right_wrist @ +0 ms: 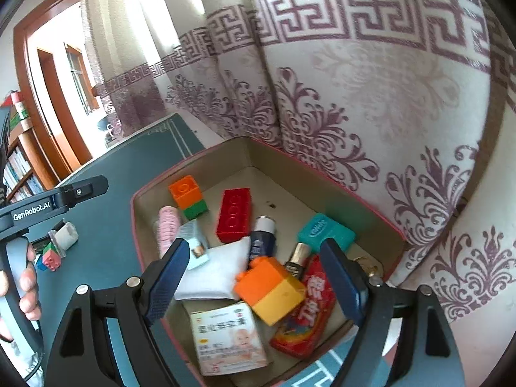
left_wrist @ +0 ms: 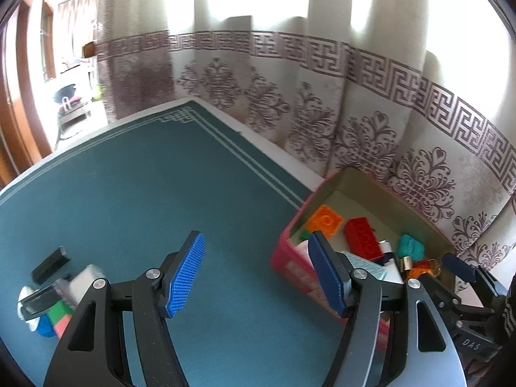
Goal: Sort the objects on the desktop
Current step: 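Move both grippers back over the table toward the remaining objects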
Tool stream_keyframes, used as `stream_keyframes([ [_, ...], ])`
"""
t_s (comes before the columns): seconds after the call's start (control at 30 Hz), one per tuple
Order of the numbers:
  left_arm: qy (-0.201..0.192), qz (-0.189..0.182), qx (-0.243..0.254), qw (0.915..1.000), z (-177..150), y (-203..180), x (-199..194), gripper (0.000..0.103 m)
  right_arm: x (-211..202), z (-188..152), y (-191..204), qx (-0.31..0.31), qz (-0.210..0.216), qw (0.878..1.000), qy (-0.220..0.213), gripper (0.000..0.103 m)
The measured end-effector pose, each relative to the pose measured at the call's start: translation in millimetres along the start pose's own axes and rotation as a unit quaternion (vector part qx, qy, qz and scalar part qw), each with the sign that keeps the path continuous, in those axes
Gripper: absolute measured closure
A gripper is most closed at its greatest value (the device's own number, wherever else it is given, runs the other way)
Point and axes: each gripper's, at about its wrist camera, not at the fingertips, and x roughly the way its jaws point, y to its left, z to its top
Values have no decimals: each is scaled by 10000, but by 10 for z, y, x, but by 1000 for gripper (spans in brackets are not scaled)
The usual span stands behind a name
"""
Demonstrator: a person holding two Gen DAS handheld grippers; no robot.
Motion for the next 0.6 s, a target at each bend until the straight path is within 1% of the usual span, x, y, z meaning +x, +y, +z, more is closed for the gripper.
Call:
stream_keyframes([
  [0.2, -120, 248, -253, 9993, -74, 337, -162, 33, -2, -20, 243, -217, 179, 9996, -1, 16],
  [0.33, -147, 434, -509, 9977, -145, 623, -247, 33, -11, -52, 390, -359, 290, 9989, 10, 13],
  [0.5, -178, 743, -903, 9930, -263, 1036, -396, 33, -32, -97, 568, -500, 427, 9978, 3, 9],
  [0.6, -189, 1022, -1162, 9878, -354, 1331, -503, 33, -32, -115, 675, -575, 519, 9970, -1, 6],
])
